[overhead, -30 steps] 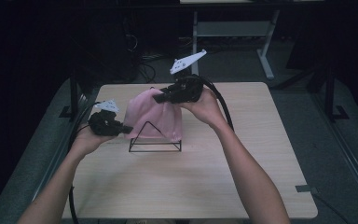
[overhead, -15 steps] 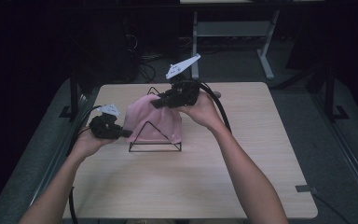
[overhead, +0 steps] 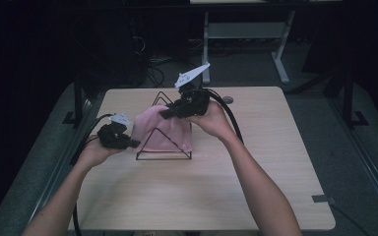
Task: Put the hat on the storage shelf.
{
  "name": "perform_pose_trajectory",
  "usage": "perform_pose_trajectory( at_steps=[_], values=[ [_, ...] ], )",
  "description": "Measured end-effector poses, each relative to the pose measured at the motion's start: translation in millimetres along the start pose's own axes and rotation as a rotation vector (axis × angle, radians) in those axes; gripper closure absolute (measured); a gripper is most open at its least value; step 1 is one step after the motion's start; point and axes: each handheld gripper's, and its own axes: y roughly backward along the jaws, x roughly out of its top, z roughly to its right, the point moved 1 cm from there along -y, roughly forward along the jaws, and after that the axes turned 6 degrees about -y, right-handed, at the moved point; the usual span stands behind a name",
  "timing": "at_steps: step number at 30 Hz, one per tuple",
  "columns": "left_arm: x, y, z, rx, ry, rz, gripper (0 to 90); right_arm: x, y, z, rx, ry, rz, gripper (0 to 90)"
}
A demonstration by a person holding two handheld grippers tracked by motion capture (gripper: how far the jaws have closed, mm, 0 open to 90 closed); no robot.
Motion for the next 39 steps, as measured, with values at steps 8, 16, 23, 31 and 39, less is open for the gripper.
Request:
perform_pose_trajectory(
  at_steps=[8, 16, 23, 31, 39],
  values=[
    [-8.7, -6.4, -1.6, -0.013, 0.017, -0.018, 81.6, -7.1, -8.1, 0.7, 0.011, -0.024, -0.017, 72.6],
    [-8.9, -11.1, -0.8, -0.015, 0.003, -0.053, 81.6, -11.5, -12.5, 2.8, 0.024, -0.026, -0.022, 72.3],
    [-17.6, -16.0, -1.5, -0.024, 0.020, -0.054, 81.4, -13.7, -18.4, 2.9, 0.033, -0.038, -0.045, 72.2],
    [-23.1, -19.6, -4.0, -0.026, 0.024, -0.074, 81.4, -18.3, -26.6, 4.1, 0.033, -0.041, -0.075, 71.7],
    [-24.0, -23.7, -3.7, -0.022, 0.020, -0.095, 80.9, -23.1, -29.1, 6.3, 0.041, -0.052, -0.080, 69.2]
  ],
)
